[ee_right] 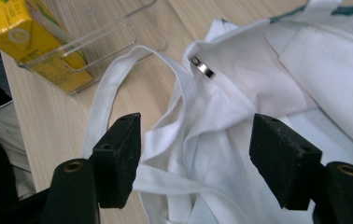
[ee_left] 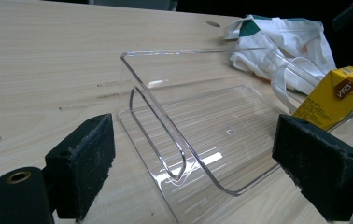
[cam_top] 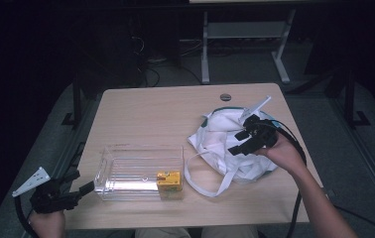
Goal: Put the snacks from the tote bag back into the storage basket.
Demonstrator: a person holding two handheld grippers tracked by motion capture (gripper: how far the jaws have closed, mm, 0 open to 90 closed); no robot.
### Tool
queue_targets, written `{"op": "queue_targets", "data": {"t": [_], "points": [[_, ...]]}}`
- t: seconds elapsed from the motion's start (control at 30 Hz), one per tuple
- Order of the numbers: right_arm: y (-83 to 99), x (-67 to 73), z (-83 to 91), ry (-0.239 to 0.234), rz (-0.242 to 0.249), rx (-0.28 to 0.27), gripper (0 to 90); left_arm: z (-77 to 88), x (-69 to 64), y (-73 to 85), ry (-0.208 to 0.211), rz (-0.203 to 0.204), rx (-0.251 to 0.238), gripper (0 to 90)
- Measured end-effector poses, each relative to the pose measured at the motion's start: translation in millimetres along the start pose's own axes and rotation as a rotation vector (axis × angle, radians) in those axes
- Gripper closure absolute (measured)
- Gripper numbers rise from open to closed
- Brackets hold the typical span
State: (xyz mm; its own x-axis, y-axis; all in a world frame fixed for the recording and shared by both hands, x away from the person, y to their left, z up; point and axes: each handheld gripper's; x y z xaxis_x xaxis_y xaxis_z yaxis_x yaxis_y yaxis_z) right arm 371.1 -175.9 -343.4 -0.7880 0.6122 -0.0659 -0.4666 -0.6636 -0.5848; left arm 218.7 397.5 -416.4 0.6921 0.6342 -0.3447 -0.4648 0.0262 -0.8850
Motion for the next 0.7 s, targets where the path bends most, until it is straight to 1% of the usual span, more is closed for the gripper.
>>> {"op": "queue_targets", "data": {"t": [0.03, 0.13, 0.3, 0.43, 0.53, 0.57, 0.7], "points": [[3.2, -1.3, 0.4, 0.002, -0.003, -0.002, 33.6, -0.1, 0.0, 0.1, 0.0, 0.001, 0.0, 12.8], [12.6, -3.6, 2.8, 0.001, -0.035, -0.003, 33.7, -0.5, -0.3, -0.3, 0.0, -0.006, 0.005, 12.7], [23.5, -6.3, 5.7, 0.009, -0.056, -0.007, 33.7, -0.7, -1.0, -0.3, -0.001, -0.005, 0.009, 12.8], [31.7, -7.6, 7.6, 0.019, -0.056, -0.005, 33.7, -0.5, -1.4, -0.4, -0.002, -0.006, 0.006, 12.8], [37.7, -8.9, 9.2, 0.023, -0.068, -0.008, 33.8, -0.2, -1.0, -0.1, -0.004, -0.003, 0.006, 12.8], [40.4, -9.3, 9.9, 0.023, -0.079, -0.005, 33.8, -0.1, -1.1, -0.2, -0.004, -0.003, 0.007, 12.8], [49.2, -11.1, 11.7, 0.03, -0.087, -0.01, 33.8, -0.6, -2.2, -0.4, -0.005, -0.002, 0.002, 12.8]]}}
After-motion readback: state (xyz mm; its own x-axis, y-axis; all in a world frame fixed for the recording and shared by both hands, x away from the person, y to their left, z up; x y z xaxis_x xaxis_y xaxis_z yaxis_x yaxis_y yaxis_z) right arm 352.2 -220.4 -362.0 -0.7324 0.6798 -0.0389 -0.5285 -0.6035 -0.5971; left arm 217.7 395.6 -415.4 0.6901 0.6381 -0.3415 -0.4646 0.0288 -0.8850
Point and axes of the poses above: each handheld gripper's, and its own axes: z roughly backward along the jaws, y roughly out of its underside, x roughly to its left, and after that the axes turned 14 degrees about y, right-handed
